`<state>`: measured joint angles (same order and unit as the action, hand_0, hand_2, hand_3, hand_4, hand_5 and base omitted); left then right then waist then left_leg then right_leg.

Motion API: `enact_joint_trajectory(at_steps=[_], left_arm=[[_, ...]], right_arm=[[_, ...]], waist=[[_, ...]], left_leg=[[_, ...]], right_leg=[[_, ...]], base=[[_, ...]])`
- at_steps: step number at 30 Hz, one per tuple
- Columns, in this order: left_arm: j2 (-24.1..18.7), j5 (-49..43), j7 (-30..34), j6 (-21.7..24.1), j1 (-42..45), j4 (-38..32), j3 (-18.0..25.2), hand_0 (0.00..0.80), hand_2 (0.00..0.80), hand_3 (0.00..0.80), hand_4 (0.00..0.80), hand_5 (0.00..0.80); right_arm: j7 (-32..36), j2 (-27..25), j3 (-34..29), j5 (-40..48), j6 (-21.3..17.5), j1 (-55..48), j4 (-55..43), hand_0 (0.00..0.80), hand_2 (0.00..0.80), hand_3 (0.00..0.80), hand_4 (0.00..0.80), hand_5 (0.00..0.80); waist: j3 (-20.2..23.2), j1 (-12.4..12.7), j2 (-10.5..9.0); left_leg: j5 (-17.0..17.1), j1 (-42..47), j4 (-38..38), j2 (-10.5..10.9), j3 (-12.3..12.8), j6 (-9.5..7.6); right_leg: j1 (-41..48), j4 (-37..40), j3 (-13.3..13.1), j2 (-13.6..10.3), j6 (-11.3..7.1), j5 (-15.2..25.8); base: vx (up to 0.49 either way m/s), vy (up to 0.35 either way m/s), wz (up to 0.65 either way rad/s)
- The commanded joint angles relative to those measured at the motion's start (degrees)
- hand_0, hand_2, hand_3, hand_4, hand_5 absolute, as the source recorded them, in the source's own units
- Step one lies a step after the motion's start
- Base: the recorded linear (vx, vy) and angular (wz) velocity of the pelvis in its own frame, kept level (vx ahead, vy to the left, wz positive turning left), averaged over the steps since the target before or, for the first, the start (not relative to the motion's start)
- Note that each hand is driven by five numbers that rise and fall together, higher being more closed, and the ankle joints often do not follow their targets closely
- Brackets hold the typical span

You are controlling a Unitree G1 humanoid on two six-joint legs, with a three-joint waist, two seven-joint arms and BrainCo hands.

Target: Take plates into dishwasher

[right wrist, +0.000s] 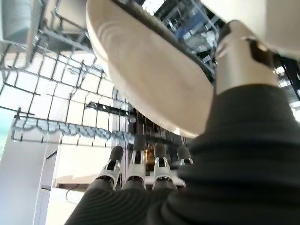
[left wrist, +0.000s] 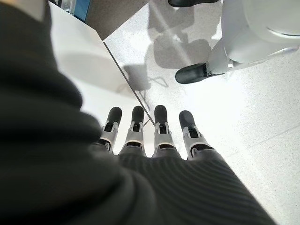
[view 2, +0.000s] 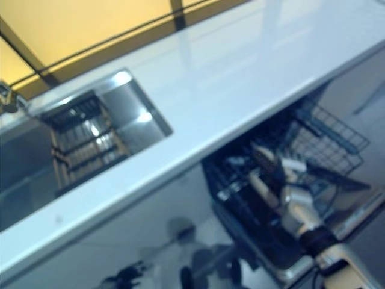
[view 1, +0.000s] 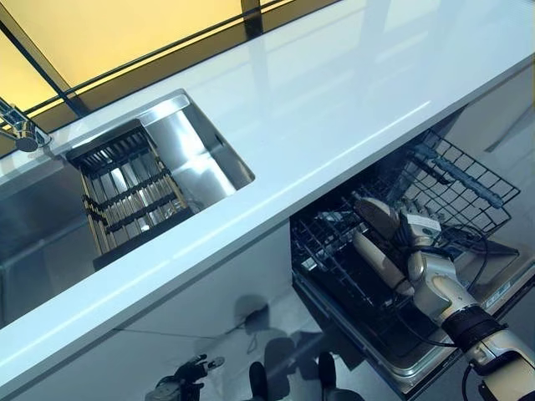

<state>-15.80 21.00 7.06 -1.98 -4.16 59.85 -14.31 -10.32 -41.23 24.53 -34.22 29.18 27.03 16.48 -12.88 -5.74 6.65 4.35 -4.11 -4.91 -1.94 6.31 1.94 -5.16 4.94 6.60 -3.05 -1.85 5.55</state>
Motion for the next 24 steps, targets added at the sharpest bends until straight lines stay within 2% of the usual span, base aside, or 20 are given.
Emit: enact_joint_trajectory(at_steps=[1, 12, 16, 20, 24], left_arm=[[0.0, -1.0, -1.2, 1.1, -1.1, 3.9, 1.8, 0.0, 0.0, 0.0, 0.0, 0.0], [-0.5, -2.6, -1.9, 1.9, 1.1, 4.6, 4.2, 0.0, 0.0, 0.0, 0.0, 0.0], [-1.0, -3.1, -1.8, 1.9, 2.2, 4.7, 5.2, 0.0, 0.0, 0.0, 0.0, 0.0], [-1.2, -3.7, -1.5, 2.4, 2.8, 5.5, 6.1, 0.0, 0.0, 0.0, 0.0, 0.0], [-1.3, -4.2, -1.3, 2.9, 2.9, 6.7, 6.5, 0.0, 0.0, 0.0, 0.0, 0.0]], right_arm=[[1.6, -2.1, -3.3, -2.1, 1.5, 0.9, -5.0, 0.0, 0.0, 0.0, 0.0, 0.0], [9.1, -8.9, -13.1, -7.2, 3.9, 0.1, -16.5, 0.0, 0.0, 0.0, 0.0, 0.0], [11.8, -13.2, -17.5, -7.4, 3.2, -1.3, -20.2, 0.0, 0.0, 0.0, 0.0, 0.0], [12.2, -16.6, -21.5, -6.2, 2.1, -3.3, -21.1, 0.0, 0.0, 0.0, 0.0, 0.0], [11.8, -18.6, -23.5, -5.6, 3.0, -3.9, -19.2, 0.0, 0.0, 0.0, 0.0, 0.0]], waist=[[0.9, -0.6, -2.13], [2.1, -1.6, -4.93], [3.1, -2.0, -5.88], [4.1, -2.6, -6.51], [5.1, -2.8, -7.12]], left_leg=[[-3.7, 0.2, -0.1, 1.3, 3.0, -1.58], [-4.6, 2.3, -0.1, 0.6, 4.2, -1.52], [-5.1, 3.4, -0.1, 0.3, 4.9, -1.53], [-5.4, 4.4, -0.1, 0.1, 5.6, -1.45], [-5.7, 5.3, -0.1, -0.1, 6.3, -1.38]], right_leg=[[0.9, -0.5, -1.4, 1.8, -1.63, -3.9], [2.8, -0.3, -2.1, 2.4, -1.84, -3.9], [3.8, -0.2, -2.4, 2.7, -2.07, -4.1], [4.9, 0.1, -2.6, 2.8, -2.21, -4.3], [5.6, 0.1, -2.5, 3.0, -2.28, -4.7]], base=[[0.0, 0.0, 0.0], [0.025, -0.017, -0.06], [0.037, -0.012, -0.09], [0.031, -0.003, -0.1], [0.005, -0.001, -0.03]])
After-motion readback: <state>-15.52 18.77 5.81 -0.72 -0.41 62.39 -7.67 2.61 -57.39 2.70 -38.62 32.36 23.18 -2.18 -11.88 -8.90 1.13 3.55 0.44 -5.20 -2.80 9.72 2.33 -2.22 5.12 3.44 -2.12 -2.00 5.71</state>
